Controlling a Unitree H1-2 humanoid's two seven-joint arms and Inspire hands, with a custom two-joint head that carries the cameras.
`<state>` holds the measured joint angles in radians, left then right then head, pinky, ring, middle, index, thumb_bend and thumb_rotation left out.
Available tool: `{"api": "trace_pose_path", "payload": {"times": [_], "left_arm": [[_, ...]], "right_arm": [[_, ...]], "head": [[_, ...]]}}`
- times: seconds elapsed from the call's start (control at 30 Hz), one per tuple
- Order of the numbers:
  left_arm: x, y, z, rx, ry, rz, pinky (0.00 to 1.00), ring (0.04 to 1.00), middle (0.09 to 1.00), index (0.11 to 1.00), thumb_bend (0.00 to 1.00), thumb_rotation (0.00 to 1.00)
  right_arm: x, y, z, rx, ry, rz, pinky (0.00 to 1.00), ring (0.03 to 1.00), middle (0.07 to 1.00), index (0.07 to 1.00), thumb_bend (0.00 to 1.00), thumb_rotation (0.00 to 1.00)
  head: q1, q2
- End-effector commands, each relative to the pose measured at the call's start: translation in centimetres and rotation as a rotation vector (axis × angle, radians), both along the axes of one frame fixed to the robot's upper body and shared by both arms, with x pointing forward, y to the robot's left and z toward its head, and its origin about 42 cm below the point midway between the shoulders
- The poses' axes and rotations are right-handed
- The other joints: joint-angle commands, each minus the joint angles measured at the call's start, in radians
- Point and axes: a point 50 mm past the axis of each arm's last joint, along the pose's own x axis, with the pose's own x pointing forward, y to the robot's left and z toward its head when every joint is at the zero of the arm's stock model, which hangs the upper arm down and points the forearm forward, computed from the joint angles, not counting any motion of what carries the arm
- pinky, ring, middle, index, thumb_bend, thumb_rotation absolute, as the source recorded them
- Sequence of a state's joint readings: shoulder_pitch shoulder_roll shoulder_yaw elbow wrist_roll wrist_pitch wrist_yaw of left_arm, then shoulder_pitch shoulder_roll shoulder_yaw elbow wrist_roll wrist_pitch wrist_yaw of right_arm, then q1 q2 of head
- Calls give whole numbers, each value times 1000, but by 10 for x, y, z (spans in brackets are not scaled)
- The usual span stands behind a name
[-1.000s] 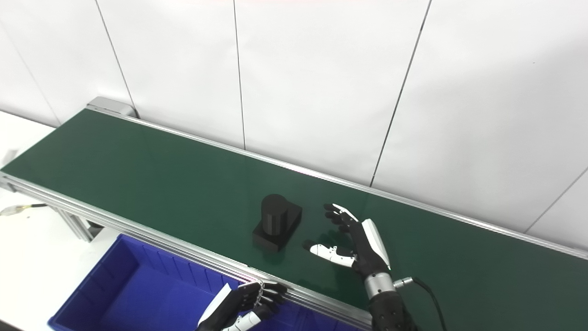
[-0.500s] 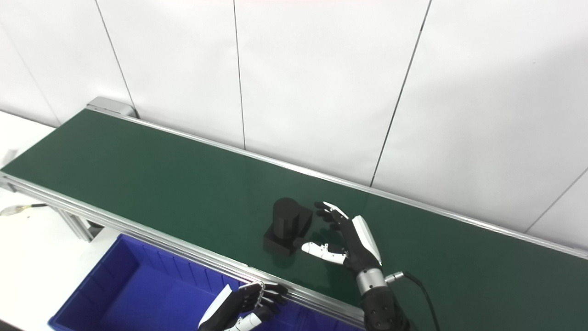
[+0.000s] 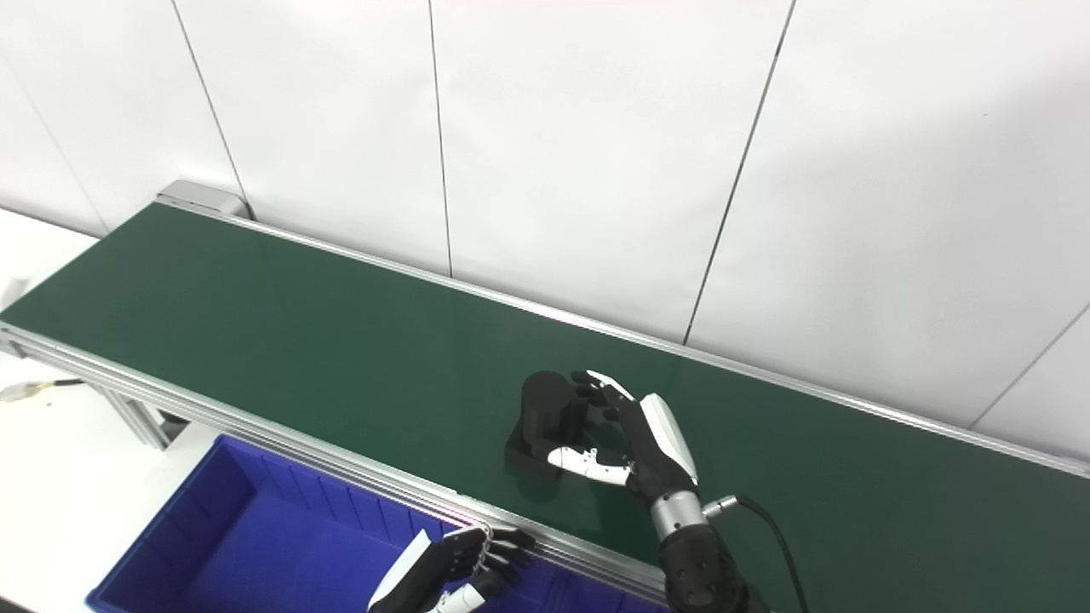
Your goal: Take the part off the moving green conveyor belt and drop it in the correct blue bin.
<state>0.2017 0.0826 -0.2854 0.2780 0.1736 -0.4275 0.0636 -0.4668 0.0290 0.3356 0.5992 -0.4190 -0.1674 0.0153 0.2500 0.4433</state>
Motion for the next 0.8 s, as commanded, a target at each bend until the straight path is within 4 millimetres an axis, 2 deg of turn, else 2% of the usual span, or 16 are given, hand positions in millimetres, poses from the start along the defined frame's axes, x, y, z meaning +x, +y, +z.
{"api": "trace_pose_path", "payload": {"times": [0.0, 0.23, 0.3, 0.33, 0.37, 0.4, 0.43, 0.47, 0.5, 0.6, 0.77], "left_arm": [[4, -4, 11, -24, -74, 8, 499, 584, 662, 715, 753, 895], [1, -7, 13, -35, -77, 12, 496, 583, 658, 712, 752, 892], [0, -8, 13, -40, -78, 13, 497, 582, 656, 713, 746, 891], [0, -9, 14, -42, -78, 14, 498, 582, 656, 713, 746, 888], [-1, -9, 14, -43, -79, 15, 499, 582, 657, 713, 746, 887], [-1, -9, 14, -44, -79, 16, 500, 584, 658, 713, 746, 888], [-2, -9, 14, -47, -79, 14, 501, 584, 659, 714, 745, 890], [-2, -9, 15, -49, -79, 13, 503, 585, 660, 715, 737, 888], [-2, -9, 15, -52, -79, 13, 504, 586, 660, 715, 734, 888], [-3, -9, 15, -54, -79, 16, 505, 587, 659, 715, 736, 887], [-3, -9, 16, -47, -83, 13, 504, 590, 665, 721, 743, 901]], "right_arm": [[10, 18, 23, 36, -77, 30, 799, 834, 820, 836, 745, 395], [9, 24, 19, 37, -93, 28, 768, 816, 810, 825, 781, 324], [8, 26, 19, 58, -109, 11, 690, 744, 759, 768, 786, 167], [8, 27, 18, 70, -114, 2, 619, 681, 721, 725, 775, 54], [7, 27, 17, 87, -123, -9, 612, 675, 717, 721, 774, 43], [7, 28, 17, 99, -131, -16, 547, 615, 671, 680, 758, 22], [7, 28, 16, 111, -140, -27, 494, 516, 586, 611, 639, 11], [7, 28, 15, 119, -147, -35, 393, 470, 542, 564, 554, 4], [6, 27, 14, 125, -153, -40, 359, 454, 527, 548, 526, 2], [5, 25, 12, 133, -170, -44, 343, 443, 520, 509, 500, 0], [5, 22, 11, 132, -174, -43, 347, 440, 512, 509, 498, 0]], "head": [[-1, 1], [1, 8], [1, 11], [1, 11], [2, 13], [2, 13], [0, 17], [0, 17], [-2, 18], [-3, 18], [-2, 21]]}}
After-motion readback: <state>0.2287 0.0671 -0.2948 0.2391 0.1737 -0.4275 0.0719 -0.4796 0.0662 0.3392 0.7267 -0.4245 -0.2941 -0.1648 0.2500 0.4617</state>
